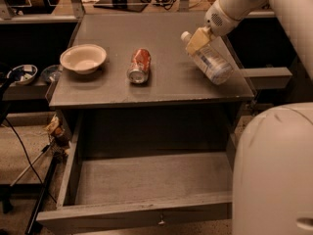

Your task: Place blue plastic bottle into top drawer

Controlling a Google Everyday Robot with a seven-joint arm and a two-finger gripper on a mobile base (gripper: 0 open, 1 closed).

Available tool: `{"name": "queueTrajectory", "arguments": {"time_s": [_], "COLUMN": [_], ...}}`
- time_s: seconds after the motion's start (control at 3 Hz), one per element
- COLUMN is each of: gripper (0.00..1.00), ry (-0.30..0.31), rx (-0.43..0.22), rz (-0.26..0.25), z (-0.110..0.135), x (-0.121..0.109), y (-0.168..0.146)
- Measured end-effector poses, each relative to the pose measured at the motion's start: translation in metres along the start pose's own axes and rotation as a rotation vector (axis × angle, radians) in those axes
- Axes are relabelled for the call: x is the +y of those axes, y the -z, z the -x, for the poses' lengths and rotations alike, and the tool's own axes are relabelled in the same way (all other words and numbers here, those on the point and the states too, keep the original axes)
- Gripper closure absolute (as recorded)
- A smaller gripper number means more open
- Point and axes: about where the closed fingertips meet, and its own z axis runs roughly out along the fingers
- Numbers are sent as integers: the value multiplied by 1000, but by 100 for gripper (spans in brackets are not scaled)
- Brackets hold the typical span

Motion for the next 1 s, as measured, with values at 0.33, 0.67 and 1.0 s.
{"name": "queueTrajectory", "arguments": {"time_s": [0.33, 0.67, 1.0], "gripper": [100, 100, 100], "ry": [-27, -77, -84], "rx": [-21, -97, -120], "rz": [-44, -104, -114], "z": [1, -3, -4], "x": [-7, -8, -7], "y": [13, 37, 19]}}
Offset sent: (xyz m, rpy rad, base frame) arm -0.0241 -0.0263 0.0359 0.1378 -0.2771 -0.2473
